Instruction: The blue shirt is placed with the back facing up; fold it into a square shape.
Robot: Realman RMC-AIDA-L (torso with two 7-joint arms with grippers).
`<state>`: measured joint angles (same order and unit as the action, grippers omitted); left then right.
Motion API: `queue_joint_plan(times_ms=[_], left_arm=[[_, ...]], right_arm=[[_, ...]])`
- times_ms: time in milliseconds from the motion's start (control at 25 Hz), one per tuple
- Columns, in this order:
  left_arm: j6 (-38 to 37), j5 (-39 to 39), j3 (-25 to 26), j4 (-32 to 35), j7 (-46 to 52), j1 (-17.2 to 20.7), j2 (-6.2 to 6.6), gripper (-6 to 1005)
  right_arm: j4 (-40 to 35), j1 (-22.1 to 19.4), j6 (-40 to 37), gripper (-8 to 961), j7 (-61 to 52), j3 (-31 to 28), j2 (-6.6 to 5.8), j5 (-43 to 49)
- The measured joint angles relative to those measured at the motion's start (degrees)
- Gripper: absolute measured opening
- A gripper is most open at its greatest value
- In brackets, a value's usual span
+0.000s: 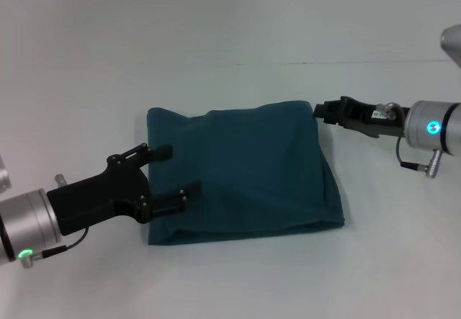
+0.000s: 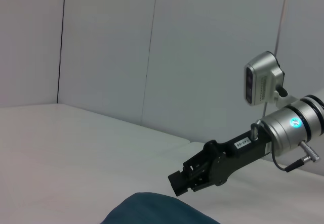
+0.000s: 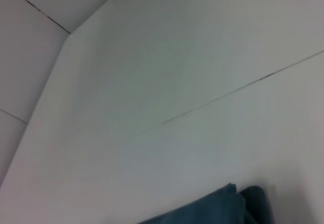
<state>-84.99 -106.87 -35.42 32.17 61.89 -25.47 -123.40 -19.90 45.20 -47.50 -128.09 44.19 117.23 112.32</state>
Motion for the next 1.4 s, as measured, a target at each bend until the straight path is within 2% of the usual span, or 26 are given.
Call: queue_joint_plan(times_ms=[320,800,1040,1240,1400], left_arm=[[0.1,0.0,0.0,0.0,-0.2,-0.1,0.00,891],[0.8,0.0,0.0,-0.4,-0.3,0.0,0.00,890],[0.8,0.0,0.0,-0.4,-0.3,0.2,0.00,890],[0.8,0.0,0.0,-0.4,-0.1,0.2,0.00,890],[0.8,0.0,0.0,-0.4,-0.1,0.2,0.00,890]], right_arm=[[0.1,0.5,4.8,292,0.4,1.1,2.11,0.0],[2.2,2.9,6.9,277,2.1,1.2,2.74,-0.6],[2.3,2.8,6.9,177,4.0,1.2,2.73,-0.6],[2.2,2.7,6.8,31,4.2,1.2,2.73,-0.6],[2.0,2.5,6.8,36,4.2,1.1,2.73,-0.6]])
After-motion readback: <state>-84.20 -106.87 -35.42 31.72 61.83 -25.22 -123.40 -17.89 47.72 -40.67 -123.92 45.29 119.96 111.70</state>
